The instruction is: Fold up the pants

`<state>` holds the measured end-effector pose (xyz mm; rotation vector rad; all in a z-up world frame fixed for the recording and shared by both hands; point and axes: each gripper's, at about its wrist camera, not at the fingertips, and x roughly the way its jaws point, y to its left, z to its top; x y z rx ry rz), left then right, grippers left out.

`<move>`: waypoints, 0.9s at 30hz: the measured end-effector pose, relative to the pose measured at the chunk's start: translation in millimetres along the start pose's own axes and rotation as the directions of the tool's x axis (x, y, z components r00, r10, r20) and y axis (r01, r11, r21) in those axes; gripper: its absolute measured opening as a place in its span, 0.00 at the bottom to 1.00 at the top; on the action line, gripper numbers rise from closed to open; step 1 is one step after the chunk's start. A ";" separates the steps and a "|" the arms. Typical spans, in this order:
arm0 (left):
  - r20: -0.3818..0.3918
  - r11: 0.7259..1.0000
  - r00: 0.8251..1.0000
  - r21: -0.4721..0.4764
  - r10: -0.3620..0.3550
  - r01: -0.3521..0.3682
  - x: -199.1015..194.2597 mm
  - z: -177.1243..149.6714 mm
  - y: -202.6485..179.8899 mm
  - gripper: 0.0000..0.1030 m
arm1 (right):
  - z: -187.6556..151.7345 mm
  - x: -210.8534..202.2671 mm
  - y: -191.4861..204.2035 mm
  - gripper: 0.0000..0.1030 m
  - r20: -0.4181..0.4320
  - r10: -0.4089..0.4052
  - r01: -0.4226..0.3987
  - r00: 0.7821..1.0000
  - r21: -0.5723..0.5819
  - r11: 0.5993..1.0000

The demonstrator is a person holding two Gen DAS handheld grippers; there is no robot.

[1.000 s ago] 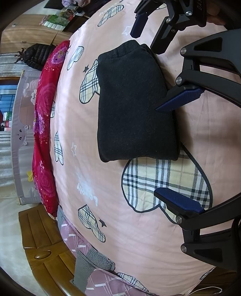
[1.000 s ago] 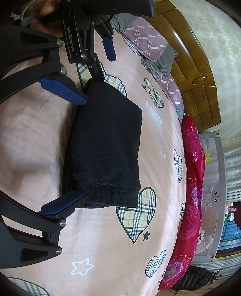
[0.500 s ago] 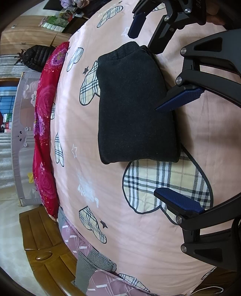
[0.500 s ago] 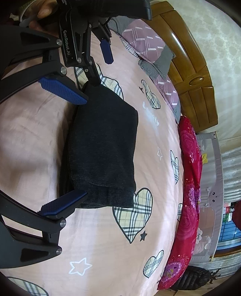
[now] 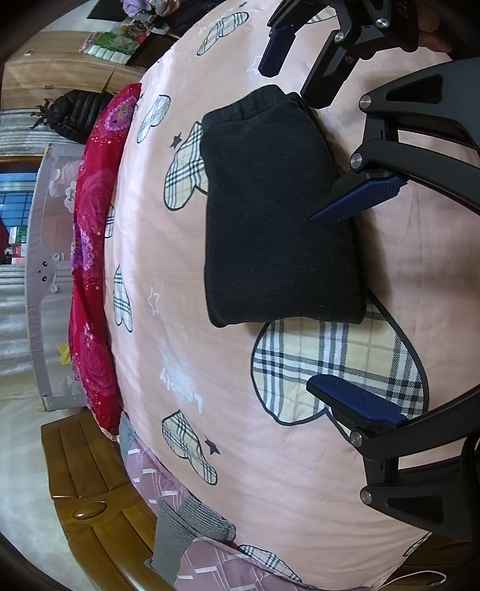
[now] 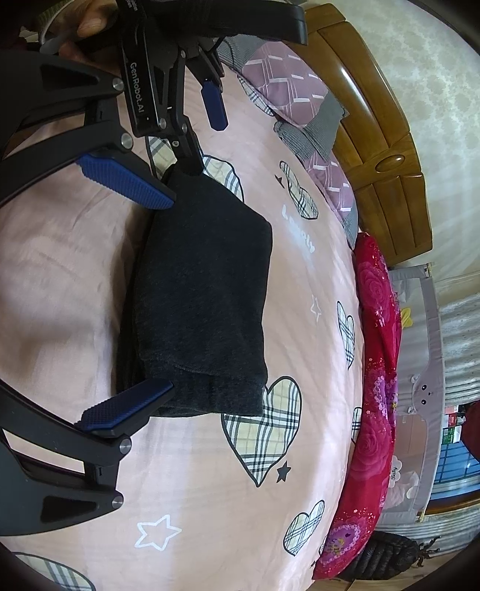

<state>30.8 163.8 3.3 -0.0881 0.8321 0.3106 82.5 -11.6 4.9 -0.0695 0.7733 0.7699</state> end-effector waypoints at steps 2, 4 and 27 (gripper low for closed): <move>0.008 1.000 1.000 0.002 -0.001 0.001 -1.3 3.4 -0.8 0.82 | 1.7 -1.5 0.1 0.91 0.006 -0.001 0.001 1.000 -0.002 1.000; 0.010 1.000 1.000 -0.004 -0.003 0.003 -0.7 6.6 -1.2 0.82 | 3.7 -1.7 -0.3 0.91 0.008 -0.003 0.003 1.000 -0.001 1.000; -0.023 0.999 0.999 -0.020 0.026 -0.027 11.6 22.6 -12.5 0.82 | 11.6 6.3 -15.0 0.91 0.012 0.018 -0.018 1.000 0.019 1.000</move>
